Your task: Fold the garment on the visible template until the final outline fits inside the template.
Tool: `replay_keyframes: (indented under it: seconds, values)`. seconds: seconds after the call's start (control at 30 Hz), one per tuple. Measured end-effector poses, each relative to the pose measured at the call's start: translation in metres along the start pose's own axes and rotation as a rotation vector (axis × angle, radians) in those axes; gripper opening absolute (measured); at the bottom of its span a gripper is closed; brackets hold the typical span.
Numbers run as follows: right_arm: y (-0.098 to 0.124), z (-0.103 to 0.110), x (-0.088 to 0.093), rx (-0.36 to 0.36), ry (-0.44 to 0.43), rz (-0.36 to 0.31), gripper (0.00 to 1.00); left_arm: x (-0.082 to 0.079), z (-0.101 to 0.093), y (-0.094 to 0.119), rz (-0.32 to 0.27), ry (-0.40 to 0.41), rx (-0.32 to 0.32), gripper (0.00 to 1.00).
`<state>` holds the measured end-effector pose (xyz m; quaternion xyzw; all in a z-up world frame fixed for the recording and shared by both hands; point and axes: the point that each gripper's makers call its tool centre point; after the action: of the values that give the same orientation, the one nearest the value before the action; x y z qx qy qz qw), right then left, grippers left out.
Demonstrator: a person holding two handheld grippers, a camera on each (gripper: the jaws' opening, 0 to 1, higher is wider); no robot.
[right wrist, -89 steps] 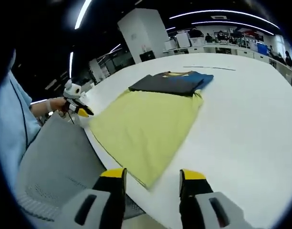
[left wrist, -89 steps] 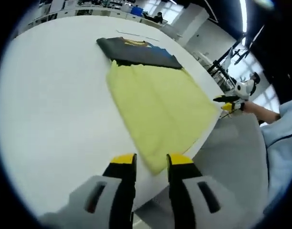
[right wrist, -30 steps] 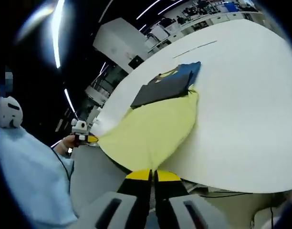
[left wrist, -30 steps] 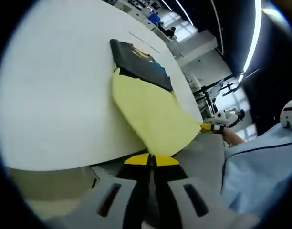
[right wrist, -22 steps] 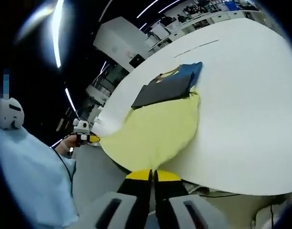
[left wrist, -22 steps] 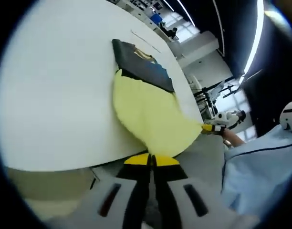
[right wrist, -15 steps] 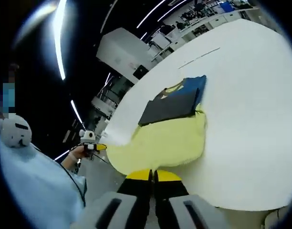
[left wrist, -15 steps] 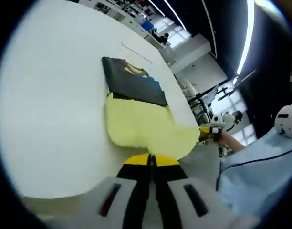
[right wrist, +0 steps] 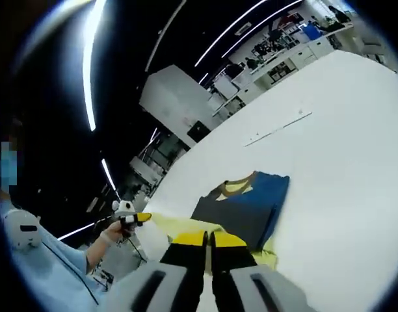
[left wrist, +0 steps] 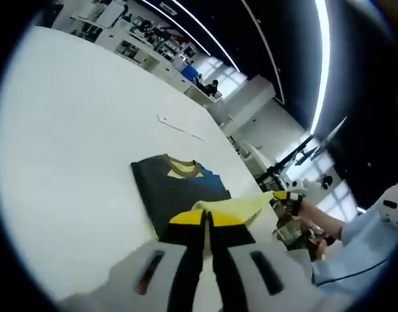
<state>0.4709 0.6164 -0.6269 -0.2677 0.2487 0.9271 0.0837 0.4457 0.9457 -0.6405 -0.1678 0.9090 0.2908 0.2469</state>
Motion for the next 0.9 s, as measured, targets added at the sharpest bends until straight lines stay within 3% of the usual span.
replay_keyframes:
  seconds: [0.27,0.53,0.7,0.9]
  values:
    - [-0.02,-0.03,-0.053,0.057,0.02,-0.045,0.0,-0.04,0.023,-0.022,-0.035,-0.007,-0.035,0.0]
    - [-0.042,-0.059,-0.076,0.1,0.014,-0.052,0.0,-0.07,0.054,-0.037,-0.115,0.032,-0.078,0.0]
    - [-0.055,-0.082,-0.079,0.145,-0.007,-0.045,0.0,-0.07,0.072,-0.053,-0.113,0.074,-0.103,0.0]
    - [-0.073,-0.111,-0.069,0.211,-0.012,-0.001,0.0,-0.057,0.098,-0.069,-0.067,0.125,-0.147,0.0]
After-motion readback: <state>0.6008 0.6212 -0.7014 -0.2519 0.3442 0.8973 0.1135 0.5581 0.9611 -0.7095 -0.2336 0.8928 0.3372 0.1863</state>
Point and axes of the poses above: the point that each gripper's makers call its tool centre point, and the gripper's own axes: y roughly backward along the fingers, z roughly to its left, x roughly out of its underside, and after that the axes turned 13 degrees about z, right-handed
